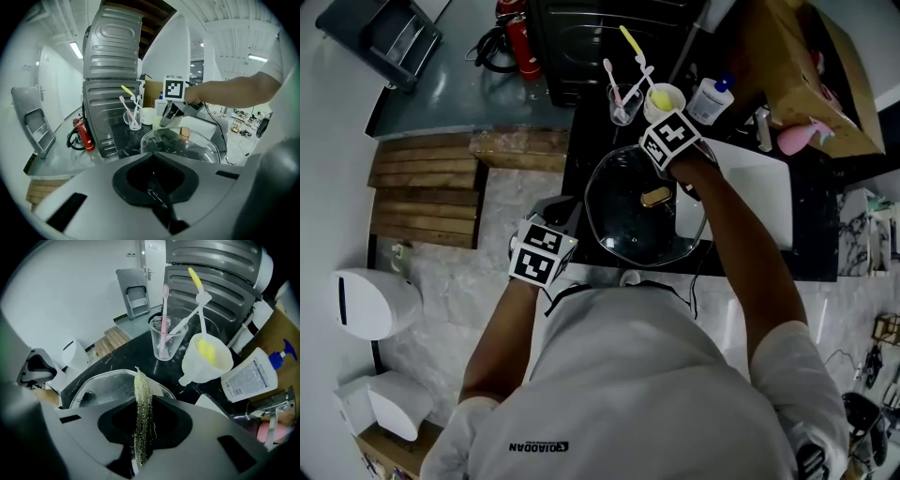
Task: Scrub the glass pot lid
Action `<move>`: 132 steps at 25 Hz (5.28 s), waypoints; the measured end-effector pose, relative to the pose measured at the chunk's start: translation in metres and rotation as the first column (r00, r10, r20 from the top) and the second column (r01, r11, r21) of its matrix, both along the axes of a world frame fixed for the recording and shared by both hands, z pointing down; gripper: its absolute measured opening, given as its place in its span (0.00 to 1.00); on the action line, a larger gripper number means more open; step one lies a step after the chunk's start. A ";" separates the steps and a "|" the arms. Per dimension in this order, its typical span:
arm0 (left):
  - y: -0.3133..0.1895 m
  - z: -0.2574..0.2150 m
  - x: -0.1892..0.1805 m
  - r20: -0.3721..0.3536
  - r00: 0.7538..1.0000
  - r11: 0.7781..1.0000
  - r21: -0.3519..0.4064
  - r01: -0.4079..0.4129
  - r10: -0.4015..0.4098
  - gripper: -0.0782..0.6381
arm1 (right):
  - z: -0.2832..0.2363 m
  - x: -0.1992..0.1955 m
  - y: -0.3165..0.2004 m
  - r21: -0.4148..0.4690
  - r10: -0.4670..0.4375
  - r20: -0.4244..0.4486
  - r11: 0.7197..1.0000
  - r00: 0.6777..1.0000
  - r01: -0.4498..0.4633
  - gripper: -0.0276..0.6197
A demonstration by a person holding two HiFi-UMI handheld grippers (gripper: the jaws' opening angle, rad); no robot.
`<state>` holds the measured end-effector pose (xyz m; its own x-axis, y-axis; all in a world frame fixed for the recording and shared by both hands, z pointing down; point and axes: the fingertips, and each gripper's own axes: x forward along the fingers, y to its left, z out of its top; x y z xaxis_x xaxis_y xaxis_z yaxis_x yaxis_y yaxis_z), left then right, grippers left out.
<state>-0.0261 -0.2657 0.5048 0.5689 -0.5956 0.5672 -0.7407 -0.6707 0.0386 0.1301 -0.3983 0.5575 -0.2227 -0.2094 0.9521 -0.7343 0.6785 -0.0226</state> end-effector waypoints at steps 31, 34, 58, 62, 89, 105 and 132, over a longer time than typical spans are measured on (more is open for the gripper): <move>0.016 -0.006 -0.044 -0.024 0.997 0.998 0.015 -0.067 0.068 0.13 | 0.015 -0.104 0.047 -0.056 -0.072 0.030 0.996 0.997 0.074 0.17; 0.021 -0.006 -0.045 -0.026 0.996 0.997 0.014 -0.080 0.081 0.13 | 0.016 -0.113 0.059 -0.038 -0.113 0.008 0.993 0.994 0.113 0.17; 0.048 -0.007 -0.046 -0.035 0.992 0.992 0.028 -0.124 0.125 0.13 | 0.016 -0.154 0.121 0.248 -0.476 -0.273 0.805 0.836 0.540 0.17; 0.051 -0.005 -0.045 -0.032 0.991 0.991 0.030 -0.128 0.129 0.13 | 0.017 -0.150 0.133 0.292 -0.521 -0.318 0.741 0.792 0.605 0.17; 0.083 -0.001 -0.007 -0.032 0.967 0.967 0.017 -0.253 0.254 0.13 | 0.013 -0.114 0.204 0.366 -0.663 -0.287 0.591 0.691 0.719 0.17; 0.118 -0.006 0.024 -0.027 0.979 0.979 0.013 -0.203 0.203 0.13 | 0.013 -0.074 0.244 0.370 -0.745 -0.198 0.544 0.637 0.753 0.17; 0.168 -0.008 0.081 -0.062 0.998 1.000 -0.003 -0.019 0.019 0.13 | 0.012 -0.009 0.298 0.455 -0.661 0.023 0.675 0.750 0.581 0.18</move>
<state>0.0548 -0.0974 0.4965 0.6143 -0.5825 0.5323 -0.7238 -0.6846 0.0862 0.1208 -0.1000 0.5691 -0.5900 -0.3063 0.7471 -0.1496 0.9507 0.2716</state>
